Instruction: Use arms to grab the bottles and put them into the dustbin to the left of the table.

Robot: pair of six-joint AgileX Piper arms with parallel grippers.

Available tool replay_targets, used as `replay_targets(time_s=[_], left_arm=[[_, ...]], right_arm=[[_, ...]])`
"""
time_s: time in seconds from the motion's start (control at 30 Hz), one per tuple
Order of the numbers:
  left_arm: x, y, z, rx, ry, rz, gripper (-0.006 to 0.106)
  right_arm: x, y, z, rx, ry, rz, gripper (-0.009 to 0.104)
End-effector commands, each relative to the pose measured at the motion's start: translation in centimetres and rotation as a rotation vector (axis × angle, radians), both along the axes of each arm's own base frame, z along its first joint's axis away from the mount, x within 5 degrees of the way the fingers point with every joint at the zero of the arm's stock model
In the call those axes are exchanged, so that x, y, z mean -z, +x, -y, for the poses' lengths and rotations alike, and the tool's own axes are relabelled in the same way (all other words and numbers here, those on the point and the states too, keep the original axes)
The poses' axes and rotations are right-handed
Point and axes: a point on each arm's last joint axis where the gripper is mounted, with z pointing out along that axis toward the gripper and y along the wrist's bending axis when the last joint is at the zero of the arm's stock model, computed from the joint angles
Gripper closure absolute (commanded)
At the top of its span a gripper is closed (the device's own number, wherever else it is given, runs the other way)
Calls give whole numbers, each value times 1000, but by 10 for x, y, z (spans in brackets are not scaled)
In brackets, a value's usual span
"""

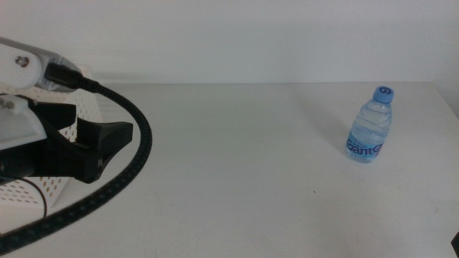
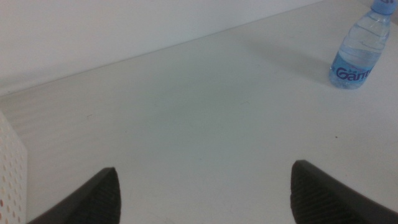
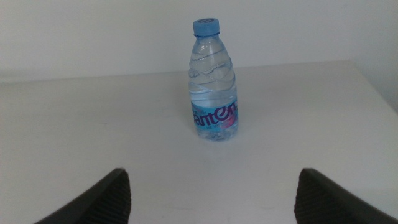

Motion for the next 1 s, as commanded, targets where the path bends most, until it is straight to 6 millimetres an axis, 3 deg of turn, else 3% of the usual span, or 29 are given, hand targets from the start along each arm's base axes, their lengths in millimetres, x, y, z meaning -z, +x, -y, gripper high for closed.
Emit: replay_targets(time_s=[0.0,0.3,0.57,0.83,0.97], left_arm=[[-15,1,0,-14,-58,79,10],[-15,1,0,-14,-58,80,10],[-15,1,0,-14,-58,80,10],[-15,1,0,-14,-58,80,10],[-15,1,0,-14,-58,80,10]], right_arm=[[-18,-2,0,1,30,113,23],[-91,16,-2,2,30,71,23],[-142,60,-8,2,23,18,23],[-132,104,-14,12,76,-62,23],[-115,117,-17,2,40,-57,23]])
